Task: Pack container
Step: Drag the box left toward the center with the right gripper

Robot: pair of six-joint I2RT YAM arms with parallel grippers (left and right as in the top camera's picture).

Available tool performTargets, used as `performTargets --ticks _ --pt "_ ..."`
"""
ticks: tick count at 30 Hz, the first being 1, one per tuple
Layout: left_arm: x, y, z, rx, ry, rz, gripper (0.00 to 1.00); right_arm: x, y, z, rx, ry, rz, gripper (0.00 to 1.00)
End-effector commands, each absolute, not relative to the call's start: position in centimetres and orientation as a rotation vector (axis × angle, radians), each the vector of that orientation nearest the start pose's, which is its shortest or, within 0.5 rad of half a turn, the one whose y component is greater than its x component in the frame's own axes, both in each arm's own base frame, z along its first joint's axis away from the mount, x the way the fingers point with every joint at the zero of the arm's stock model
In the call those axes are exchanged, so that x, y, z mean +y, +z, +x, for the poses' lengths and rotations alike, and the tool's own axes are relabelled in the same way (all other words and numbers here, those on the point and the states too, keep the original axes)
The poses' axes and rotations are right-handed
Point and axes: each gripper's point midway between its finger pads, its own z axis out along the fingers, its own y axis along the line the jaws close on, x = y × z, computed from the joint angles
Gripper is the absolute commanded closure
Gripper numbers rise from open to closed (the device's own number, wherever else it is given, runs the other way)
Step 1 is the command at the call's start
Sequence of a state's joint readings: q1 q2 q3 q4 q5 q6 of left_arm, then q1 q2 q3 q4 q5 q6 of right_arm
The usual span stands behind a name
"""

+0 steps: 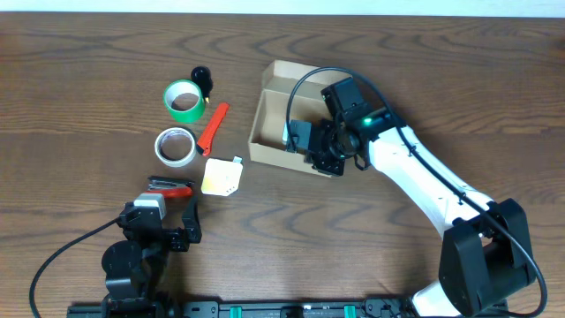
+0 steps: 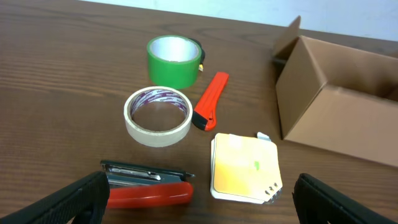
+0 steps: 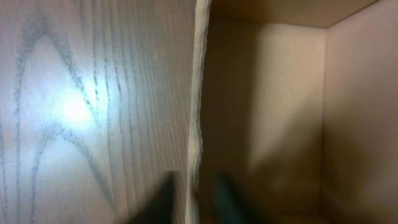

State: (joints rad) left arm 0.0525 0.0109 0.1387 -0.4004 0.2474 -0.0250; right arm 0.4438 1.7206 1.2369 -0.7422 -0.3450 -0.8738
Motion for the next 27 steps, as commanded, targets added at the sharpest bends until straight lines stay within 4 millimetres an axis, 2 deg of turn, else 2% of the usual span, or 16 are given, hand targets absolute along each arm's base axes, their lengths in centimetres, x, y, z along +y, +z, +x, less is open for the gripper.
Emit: performTargets --ticks 1,5,8,10,14,16,18,20,24,27 --pt "-2.7 13.3 22.6 1.853 -0.187 0.099 0.05 22.2 11.0 32.7 2.071 0.391 -1.665 0.01" --pt "-2.7 13.3 22.6 1.853 -0.187 0.099 0.05 23.2 12.0 32.0 2.045 0.450 -1.650 0.01" --pt "-2.7 13.3 22.6 1.853 -0.187 0.099 0.05 24.6 15.0 31.2 1.972 0.560 -1.586 0.01" --pt "-2.7 13.3 22.6 1.853 -0.187 0.099 0.05 25.1 17.9 31.0 1.978 0.629 -1.458 0.01" --pt "-2.7 13.3 22.6 1.853 -0.187 0.099 0.05 24.3 22.6 30.5 2.029 0.665 -1.216 0.01" --pt "-2.7 13.3 22.6 1.853 -0.187 0.099 0.05 23.5 24.0 30.1 2.063 0.669 -1.125 0.01" --pt "-2.7 13.3 22.6 1.853 -0.187 0.099 0.04 22.0 24.2 30.6 2.160 0.632 -0.968 0.01" --pt "-2.7 13.3 22.6 1.853 -0.187 0.099 0.05 19.8 23.5 31.7 2.299 0.541 -0.737 0.01" --pt "-2.7 13.3 22.6 1.853 -0.187 0.099 0.05 15.2 20.2 32.7 2.559 0.359 -0.177 0.01" --pt "-2.7 13.3 22.6 1.853 -0.187 0.099 0.05 14.0 17.9 32.6 2.658 0.311 0.072 0.01"
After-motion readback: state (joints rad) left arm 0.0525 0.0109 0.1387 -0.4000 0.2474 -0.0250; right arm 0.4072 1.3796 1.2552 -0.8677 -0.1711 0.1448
